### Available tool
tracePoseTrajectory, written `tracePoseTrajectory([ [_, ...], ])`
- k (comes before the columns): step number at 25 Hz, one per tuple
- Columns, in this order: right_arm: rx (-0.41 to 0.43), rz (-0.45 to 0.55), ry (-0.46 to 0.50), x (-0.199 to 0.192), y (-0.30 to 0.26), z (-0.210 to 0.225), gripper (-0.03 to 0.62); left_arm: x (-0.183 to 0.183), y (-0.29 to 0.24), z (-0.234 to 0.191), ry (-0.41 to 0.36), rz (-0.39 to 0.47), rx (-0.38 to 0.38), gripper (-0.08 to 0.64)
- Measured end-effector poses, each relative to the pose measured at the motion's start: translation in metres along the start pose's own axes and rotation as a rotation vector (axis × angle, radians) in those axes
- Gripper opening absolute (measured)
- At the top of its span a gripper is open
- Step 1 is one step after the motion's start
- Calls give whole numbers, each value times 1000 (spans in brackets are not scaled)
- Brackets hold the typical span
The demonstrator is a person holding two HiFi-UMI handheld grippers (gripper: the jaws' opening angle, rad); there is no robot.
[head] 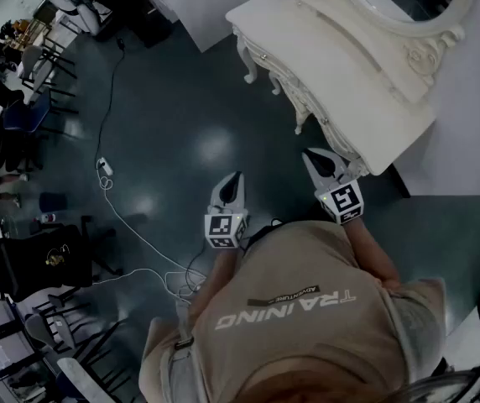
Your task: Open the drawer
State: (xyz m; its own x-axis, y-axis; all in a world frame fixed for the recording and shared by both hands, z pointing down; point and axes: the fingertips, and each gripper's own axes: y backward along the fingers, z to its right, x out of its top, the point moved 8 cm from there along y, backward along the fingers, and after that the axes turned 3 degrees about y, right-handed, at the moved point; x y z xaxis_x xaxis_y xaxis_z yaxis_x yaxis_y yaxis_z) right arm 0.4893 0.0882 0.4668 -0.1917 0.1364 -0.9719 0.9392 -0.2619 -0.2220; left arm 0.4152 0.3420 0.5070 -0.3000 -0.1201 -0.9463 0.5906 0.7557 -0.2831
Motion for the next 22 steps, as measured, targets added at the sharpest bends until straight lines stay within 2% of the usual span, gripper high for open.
tracePoseTrajectory([
  [3,-10,-16,-31,4,-22,-20,3,20,0,-30,7,14,5,8],
  [7,26,-35,-25,7,-37,-25,3,18,-5,-36,23,23,-6,8],
  [11,28,-29,-33,13,-54,-5,3,12,-25,-40,39,9,-6,8],
  [16,46,-56,-57,7,-76,22,3,21,-41,-46,62,-39,41,8],
  [18,75,-62,-65,2,-88,39,3,33,-52,-46,45,-49,69,8],
  [22,147,-25,-42,21,-121,81,3,70,-79,-50,16,-56,140,8],
])
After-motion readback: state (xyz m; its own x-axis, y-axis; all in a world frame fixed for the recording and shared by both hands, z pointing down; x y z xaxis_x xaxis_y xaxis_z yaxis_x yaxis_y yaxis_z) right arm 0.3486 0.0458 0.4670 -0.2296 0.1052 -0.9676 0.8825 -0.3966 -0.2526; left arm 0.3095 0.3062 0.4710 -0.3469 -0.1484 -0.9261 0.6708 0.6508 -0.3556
